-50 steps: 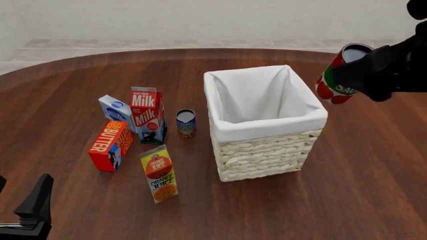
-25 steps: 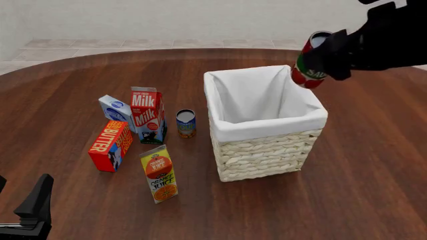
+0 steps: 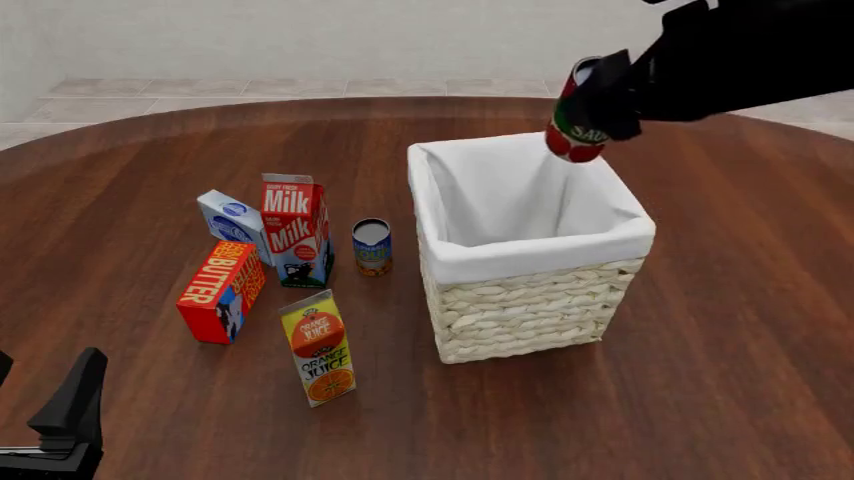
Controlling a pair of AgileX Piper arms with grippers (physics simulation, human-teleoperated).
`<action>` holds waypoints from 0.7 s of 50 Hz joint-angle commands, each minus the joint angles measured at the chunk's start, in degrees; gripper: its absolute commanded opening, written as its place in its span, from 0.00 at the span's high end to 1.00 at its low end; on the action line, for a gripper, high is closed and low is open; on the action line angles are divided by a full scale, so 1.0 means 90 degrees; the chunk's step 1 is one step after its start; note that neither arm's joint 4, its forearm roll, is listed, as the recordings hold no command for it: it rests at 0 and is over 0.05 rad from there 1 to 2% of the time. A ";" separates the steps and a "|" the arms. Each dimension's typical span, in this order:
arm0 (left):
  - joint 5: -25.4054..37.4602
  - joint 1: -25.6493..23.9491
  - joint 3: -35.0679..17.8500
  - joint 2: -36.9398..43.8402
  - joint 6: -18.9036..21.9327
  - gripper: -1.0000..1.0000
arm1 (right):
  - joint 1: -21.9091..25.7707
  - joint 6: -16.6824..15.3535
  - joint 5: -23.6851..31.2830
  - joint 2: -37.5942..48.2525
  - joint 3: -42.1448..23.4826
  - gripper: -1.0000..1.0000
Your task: Pick up the tomato sauce, and put it in the basket.
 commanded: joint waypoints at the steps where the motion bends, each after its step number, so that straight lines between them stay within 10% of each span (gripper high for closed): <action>1: 0.0000 -0.0002 0.0000 0.0000 0.0000 0.00 | 0.0007 0.0103 -0.0099 0.0309 -0.0170 1.00; 35: 0.0000 -0.0001 0.0000 0.0000 -0.0001 0.00 | -0.0003 0.0114 -0.0462 0.1115 -0.0388 1.00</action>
